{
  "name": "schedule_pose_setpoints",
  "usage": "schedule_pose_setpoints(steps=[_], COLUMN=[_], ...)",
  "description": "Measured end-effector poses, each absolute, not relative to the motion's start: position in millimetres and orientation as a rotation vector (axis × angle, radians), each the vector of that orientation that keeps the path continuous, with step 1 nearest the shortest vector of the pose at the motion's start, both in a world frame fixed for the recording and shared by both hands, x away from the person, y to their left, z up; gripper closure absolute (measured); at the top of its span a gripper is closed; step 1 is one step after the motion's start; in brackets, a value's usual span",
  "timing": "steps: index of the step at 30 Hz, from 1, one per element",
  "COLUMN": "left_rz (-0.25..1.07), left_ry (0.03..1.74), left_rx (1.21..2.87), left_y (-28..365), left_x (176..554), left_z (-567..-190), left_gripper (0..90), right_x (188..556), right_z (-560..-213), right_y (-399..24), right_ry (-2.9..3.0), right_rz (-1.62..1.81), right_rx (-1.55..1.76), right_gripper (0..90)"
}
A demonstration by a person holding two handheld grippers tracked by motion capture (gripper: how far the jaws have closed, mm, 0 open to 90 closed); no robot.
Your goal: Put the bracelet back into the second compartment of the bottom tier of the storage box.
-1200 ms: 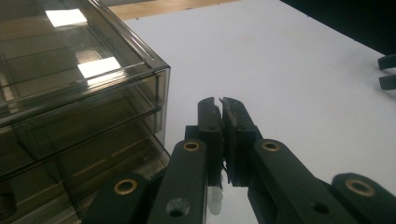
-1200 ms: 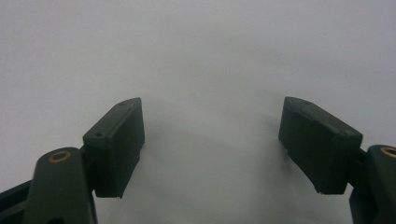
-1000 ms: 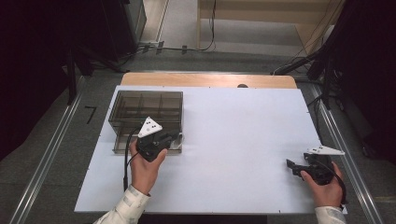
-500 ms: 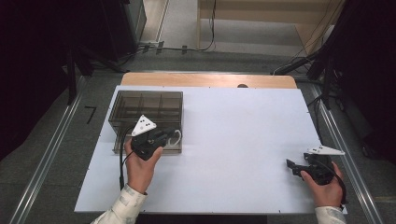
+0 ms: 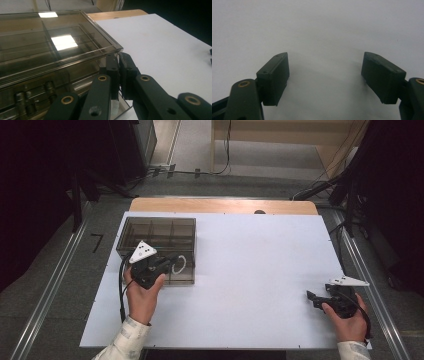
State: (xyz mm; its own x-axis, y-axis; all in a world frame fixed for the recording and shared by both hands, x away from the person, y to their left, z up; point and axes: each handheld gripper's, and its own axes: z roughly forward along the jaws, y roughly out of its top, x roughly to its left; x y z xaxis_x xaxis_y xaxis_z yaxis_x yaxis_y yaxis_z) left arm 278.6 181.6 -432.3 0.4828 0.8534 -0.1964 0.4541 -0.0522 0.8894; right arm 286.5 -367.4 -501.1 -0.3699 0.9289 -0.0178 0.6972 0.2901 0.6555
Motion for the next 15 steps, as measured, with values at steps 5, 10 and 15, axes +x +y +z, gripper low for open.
schedule_pose_setpoints(steps=[5,10,15], left_rz=[0.485,0.492,0.504], left_ry=[1.142,1.156,1.169], left_rx=[1.673,1.659,1.647], left_y=[187.7,193.0,198.6], left_x=[279.1,279.4,279.5], left_z=[-432.0,-431.4,-430.4], left_gripper=[88.0,88.0,88.0], right_x=[286.6,286.5,286.7], right_z=[-501.1,-501.0,-501.2], right_y=[-367.3,-367.5,-367.6], right_ry=[2.168,2.168,2.168], right_rz=[0.796,0.796,0.796], right_rx=[1.46,1.459,1.459], right_gripper=[21.1,21.1,21.1])
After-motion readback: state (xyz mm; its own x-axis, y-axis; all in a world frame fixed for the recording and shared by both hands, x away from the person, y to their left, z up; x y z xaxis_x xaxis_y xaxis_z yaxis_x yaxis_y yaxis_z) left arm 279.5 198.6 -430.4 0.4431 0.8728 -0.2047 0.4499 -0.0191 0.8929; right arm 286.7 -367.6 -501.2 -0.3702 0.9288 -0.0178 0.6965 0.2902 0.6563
